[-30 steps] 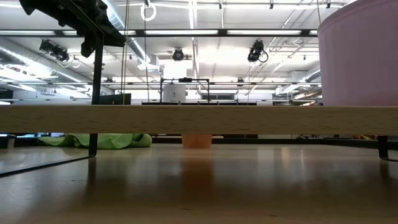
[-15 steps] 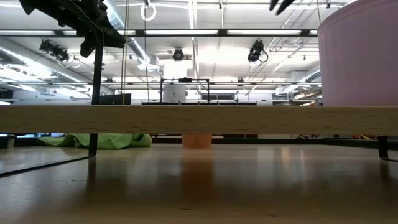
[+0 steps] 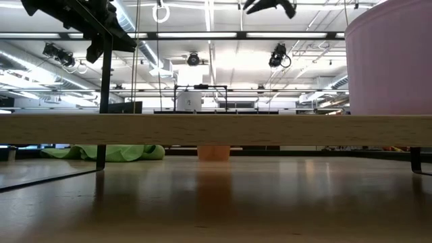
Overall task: Stack small to large cups/mugs on shelf
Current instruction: Put the orange cup on the shelf
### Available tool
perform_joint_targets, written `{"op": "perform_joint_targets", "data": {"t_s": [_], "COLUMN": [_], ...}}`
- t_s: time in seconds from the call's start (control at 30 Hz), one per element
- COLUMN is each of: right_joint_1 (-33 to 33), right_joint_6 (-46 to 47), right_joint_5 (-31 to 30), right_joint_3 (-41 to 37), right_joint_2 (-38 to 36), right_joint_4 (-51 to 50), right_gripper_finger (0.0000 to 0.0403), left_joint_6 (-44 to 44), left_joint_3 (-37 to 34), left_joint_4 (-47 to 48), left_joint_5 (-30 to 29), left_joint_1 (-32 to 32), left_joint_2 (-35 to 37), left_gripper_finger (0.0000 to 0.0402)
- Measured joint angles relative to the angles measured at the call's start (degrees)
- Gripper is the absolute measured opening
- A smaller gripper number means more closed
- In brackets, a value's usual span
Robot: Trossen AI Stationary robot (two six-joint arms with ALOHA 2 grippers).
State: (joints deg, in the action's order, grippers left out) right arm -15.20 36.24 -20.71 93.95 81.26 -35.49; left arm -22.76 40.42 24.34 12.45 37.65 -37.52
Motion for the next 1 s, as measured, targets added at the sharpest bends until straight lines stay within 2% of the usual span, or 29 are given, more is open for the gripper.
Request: {"op": "perform_joint_targets", "data": {"t_s": [0.17,0.37,0.47,0.7,1.0], "right_joint_1": [-1.15,-3.72,-4.40,-5.23,-4.78], "right_joint_6": [5.66,8.45,8.99,8.80,10.28], "right_joint_5": [1.55,12.73,16.38,17.08,17.43], "right_joint_3": [0.02,0.01,-0.02,-0.02,-0.01], "right_joint_2": [3.60,12.53,17.06,22.10,25.92], "right_joint_4": [1.28,-2.14,-3.68,-15.06,-15.47], "right_gripper_finger": [0.0064,0.0062,0.0066,0.0084,0.0107], "left_joint_6": [-0.20,-0.11,-0.07,-0.06,1.35], "left_joint_3": [-0.02,0.00,0.00,0.00,0.00], "left_joint_4": [0.05,-0.02,-0.04,2.54,3.50], "left_joint_5": [0.00,-1.45,-2.12,-2.12,-2.19], "left_joint_1": [-0.02,-0.02,0.00,-0.02,0.00], "left_joint_2": [0.00,0.00,0.00,-0.02,-0.02], "left_gripper_finger": [0.0077,0.0077,0.0074,0.0080,0.0083]}}
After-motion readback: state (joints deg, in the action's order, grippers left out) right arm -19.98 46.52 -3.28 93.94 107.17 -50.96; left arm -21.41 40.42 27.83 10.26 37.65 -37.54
